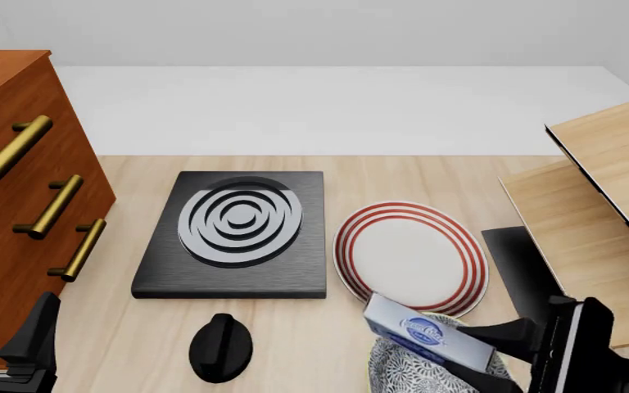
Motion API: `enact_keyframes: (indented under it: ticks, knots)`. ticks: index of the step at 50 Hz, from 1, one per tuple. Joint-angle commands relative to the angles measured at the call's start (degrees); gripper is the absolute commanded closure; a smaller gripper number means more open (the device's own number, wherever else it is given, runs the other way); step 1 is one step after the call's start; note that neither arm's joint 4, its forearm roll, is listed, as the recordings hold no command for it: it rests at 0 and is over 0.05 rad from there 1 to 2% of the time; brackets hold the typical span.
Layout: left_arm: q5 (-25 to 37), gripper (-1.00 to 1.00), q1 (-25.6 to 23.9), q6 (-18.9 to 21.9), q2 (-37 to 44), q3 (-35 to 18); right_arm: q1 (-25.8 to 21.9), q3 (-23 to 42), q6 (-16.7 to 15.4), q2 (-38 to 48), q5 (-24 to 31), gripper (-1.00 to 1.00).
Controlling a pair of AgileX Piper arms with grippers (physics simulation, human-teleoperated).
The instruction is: Pick up the cream cheese and put it in the bowl.
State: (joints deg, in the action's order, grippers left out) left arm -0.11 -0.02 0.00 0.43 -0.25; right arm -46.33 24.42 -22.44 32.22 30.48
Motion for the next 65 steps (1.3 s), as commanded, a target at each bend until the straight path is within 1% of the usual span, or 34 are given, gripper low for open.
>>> enact_keyframes:
  ticks: [1,10,21,33,35,47,52,60,65]
  knots:
    - [0.0,-1.0,0.01,0.04,0.01,0.0,4.25,-0.76,-0.67,-4.55,5.91,1.0]
    - [0.0,-1.0,0.0,0.0,0.0,0.0,6.25,-1.65,-0.6,-6.4,8.45,1.0]
    - [0.0,-1.0,0.0,0.0,-0.01,0.0,7.87,-3.96,-0.26,-8.53,9.49,1.0]
    - [0.0,-1.0,0.0,0.0,0.0,0.0,7.81,-6.71,0.78,-7.8,6.85,1.0]
    - [0.0,-1.0,0.01,0.07,0.01,0.0,7.99,-7.83,1.15,-7.41,5.66,1.0]
    - [0.0,-1.0,0.0,-0.05,-0.02,0.0,7.74,-10.36,2.91,-6.57,2.65,1.0]
    - [0.0,-1.0,0.0,0.0,-0.01,0.0,7.41,-12.48,4.06,-5.51,-0.15,1.0]
    - [0.0,-1.0,0.0,-0.02,0.0,0.0,7.49,-14.24,5.16,-5.17,-2.1,1.0]
    - [0.0,-1.0,0.0,0.03,0.01,0.0,7.46,-14.28,5.28,-5.06,-2.21,1.0]
